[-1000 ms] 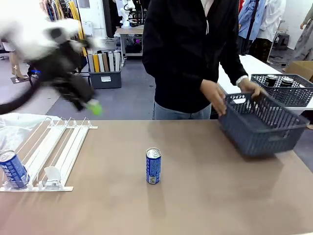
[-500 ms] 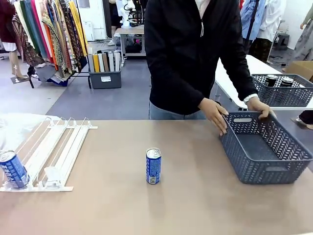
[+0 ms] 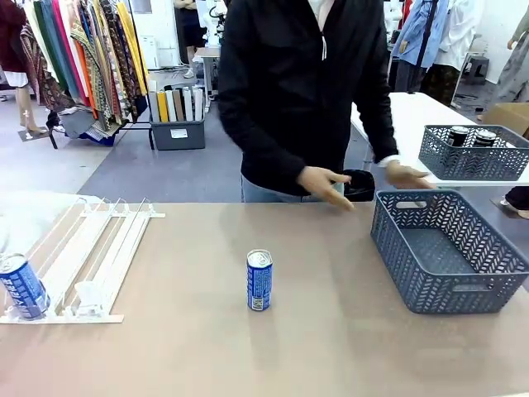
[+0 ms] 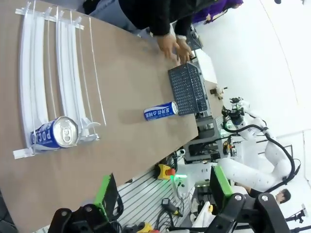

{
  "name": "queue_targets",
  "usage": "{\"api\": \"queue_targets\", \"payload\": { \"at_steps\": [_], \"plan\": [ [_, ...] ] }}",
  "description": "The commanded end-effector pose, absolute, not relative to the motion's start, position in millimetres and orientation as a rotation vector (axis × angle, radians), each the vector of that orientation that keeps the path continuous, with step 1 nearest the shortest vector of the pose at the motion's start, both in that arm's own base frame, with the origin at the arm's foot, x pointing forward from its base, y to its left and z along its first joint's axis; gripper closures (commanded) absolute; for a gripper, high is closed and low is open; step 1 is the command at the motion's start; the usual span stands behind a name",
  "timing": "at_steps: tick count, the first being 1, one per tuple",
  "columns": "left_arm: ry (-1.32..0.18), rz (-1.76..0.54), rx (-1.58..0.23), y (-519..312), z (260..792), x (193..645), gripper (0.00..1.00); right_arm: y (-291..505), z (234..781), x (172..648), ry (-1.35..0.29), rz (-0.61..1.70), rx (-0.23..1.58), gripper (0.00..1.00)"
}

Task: Retrieve and store the cans from the dispenser.
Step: Pick up one can from the Automatic Can Dispenser and place it in the middle of the table.

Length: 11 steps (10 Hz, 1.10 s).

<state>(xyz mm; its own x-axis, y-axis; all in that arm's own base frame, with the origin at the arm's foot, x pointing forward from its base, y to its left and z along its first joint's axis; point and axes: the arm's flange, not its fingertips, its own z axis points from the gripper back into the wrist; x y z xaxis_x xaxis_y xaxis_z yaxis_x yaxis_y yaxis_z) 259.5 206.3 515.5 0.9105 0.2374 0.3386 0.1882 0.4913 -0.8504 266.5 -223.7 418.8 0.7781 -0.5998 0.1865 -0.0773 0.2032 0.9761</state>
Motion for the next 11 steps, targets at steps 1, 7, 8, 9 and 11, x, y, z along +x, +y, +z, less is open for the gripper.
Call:
{"api": "queue_targets", "payload": {
  "at_steps": [1, 7, 8, 9, 11],
  "plan": [
    [-0.468, 0.022, -1.058, 210, 523, 251, 0.0, -225, 421, 267, -0.624, -0.385, 1.335, 0.0],
    [-0.468, 0.022, -1.058, 210, 523, 251, 0.0, -225, 421, 267, -0.624, -0.385, 1.335, 0.0],
    [-0.468, 0.022, -1.058, 210, 523, 251, 0.0, -225, 421, 267, -0.624, -0.385, 1.335, 0.0],
    [-0.447, 0.041, -1.045, 209, 522, 251, 0.0, -225, 421, 267, -0.624, -0.385, 1.335, 0.0],
    [-0.278, -0.009, -0.769, 174, 525, 285, 0.0, -225, 421, 267, -0.624, -0.385, 1.335, 0.0]
  ]
}}
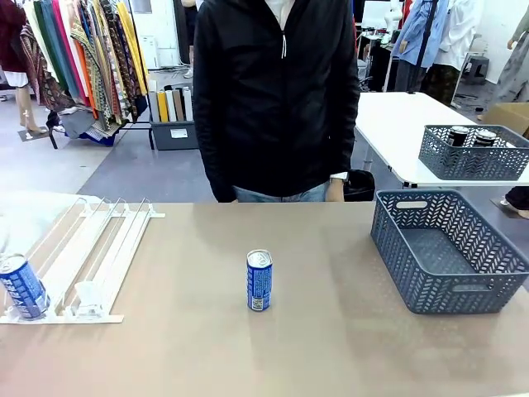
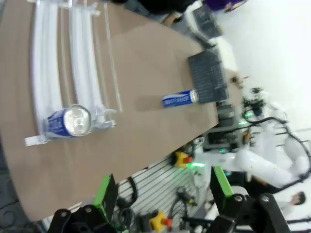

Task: Retrieve and store the cans from the dispenser.
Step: Pick up one can from the Automatic Can Dispenser and place it in the middle of the table.

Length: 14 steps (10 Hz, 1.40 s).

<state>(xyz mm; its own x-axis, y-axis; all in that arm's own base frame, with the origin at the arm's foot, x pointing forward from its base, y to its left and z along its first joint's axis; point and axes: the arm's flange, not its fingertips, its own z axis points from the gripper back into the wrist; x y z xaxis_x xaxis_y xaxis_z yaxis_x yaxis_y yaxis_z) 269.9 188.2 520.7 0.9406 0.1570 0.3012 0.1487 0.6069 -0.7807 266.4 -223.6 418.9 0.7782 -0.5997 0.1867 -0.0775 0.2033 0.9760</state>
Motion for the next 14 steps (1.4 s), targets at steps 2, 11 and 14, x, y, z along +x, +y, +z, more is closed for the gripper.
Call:
{"api": "queue_targets", "payload": {
  "at_steps": [2, 11, 14],
  "plan": [
    [-0.181, -0.043, -0.367, 134, 514, 314, 0.0, -225, 421, 267, -0.624, -0.385, 1.335, 0.0],
    [-0.199, -0.077, -0.005, 73, 513, 347, 0.0, -225, 421, 267, -0.624, -0.385, 1.335, 0.0],
    [-0.223, -0.088, 0.018, 41, 466, 360, 0.0, -225, 421, 267, -0.624, -0.385, 1.335, 0.0]
  ]
}}
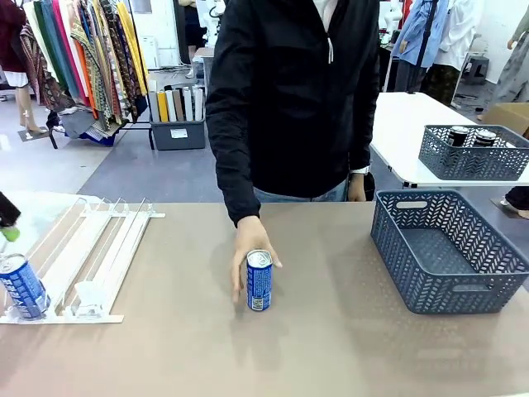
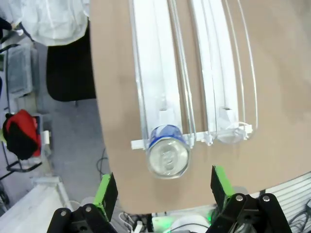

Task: Retrieve and store the cans from the dispenser.
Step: Pick up one can from the Automatic Can Dispenser and place it in the middle of the table.

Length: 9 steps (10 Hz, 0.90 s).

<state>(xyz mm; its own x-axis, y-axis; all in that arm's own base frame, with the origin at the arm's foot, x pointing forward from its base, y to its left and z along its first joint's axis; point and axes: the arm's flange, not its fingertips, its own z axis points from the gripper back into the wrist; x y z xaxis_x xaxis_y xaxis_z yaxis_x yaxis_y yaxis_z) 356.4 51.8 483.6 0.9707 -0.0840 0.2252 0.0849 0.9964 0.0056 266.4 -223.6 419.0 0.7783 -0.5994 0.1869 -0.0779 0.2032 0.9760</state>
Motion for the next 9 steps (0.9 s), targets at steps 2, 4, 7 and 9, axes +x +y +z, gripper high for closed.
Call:
{"api": "queue_targets", "payload": {
  "at_steps": [2, 4, 7, 9],
  "plan": [
    [-0.22, -0.053, 0.05, 32, 448, 367, 0.0, -225, 421, 267, -0.624, -0.385, 1.335, 0.0],
    [-0.168, -0.03, 0.06, 32, 438, 372, 0.0, -225, 421, 267, -0.624, -0.385, 1.335, 0.0],
    [-0.06, -0.038, 0.059, 32, 414, 380, 0.0, -225, 421, 267, -0.624, -0.385, 1.335, 0.0],
    [-0.039, -0.024, 0.067, 34, 407, 382, 0.0, -225, 421, 267, -0.624, -0.385, 1.335, 0.0]
  ]
}}
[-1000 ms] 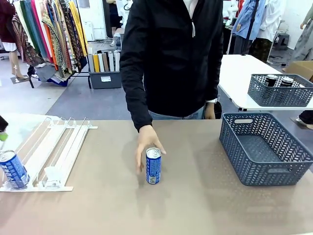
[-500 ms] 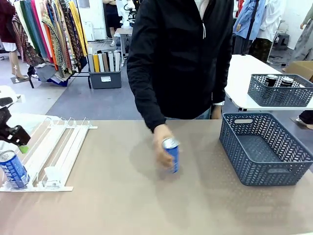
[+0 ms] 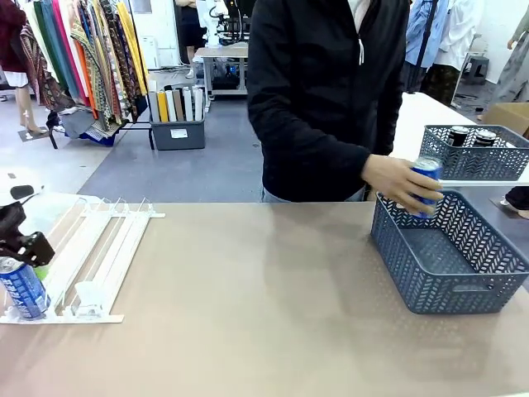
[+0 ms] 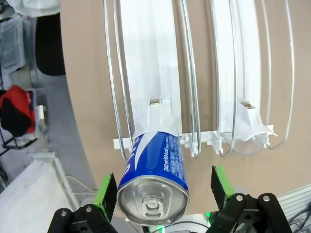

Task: Retrieve and store the cans from the dispenser.
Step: Pick up one can from the Automatic Can Dispenser and place it in the middle of the table.

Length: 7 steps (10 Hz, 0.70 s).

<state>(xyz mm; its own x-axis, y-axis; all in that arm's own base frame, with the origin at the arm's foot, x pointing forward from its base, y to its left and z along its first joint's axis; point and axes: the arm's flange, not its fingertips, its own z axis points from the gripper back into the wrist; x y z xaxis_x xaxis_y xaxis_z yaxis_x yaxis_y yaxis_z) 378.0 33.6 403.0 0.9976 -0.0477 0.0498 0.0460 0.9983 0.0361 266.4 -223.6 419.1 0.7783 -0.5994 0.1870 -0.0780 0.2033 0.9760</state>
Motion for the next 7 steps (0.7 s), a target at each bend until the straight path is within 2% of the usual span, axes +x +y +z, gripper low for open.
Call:
{"api": "queue_targets", "payload": {
  "at_steps": [1, 5, 6, 7],
  "plan": [
    [-0.03, -0.019, 0.061, 37.8, 405.2, 382.1, 0.0, -224.8, 421.2, 266.7, -0.624, -0.385, 1.335, 0.0],
    [-0.015, -0.022, 0.054, 40.8, 404.4, 384.4, 0.0, -224.8, 421.2, 266.7, -0.624, -0.385, 1.335, 0.0],
    [-0.014, -0.029, 0.064, 41.6, 404.8, 383.9, 0.57, -224.8, 421.2, 266.7, -0.624, -0.385, 1.335, 0.0],
    [-0.011, -0.027, 0.056, 43.6, 404.9, 383.3, 1.0, -224.8, 421.2, 266.7, -0.624, -0.385, 1.335, 0.0]
  ]
}}
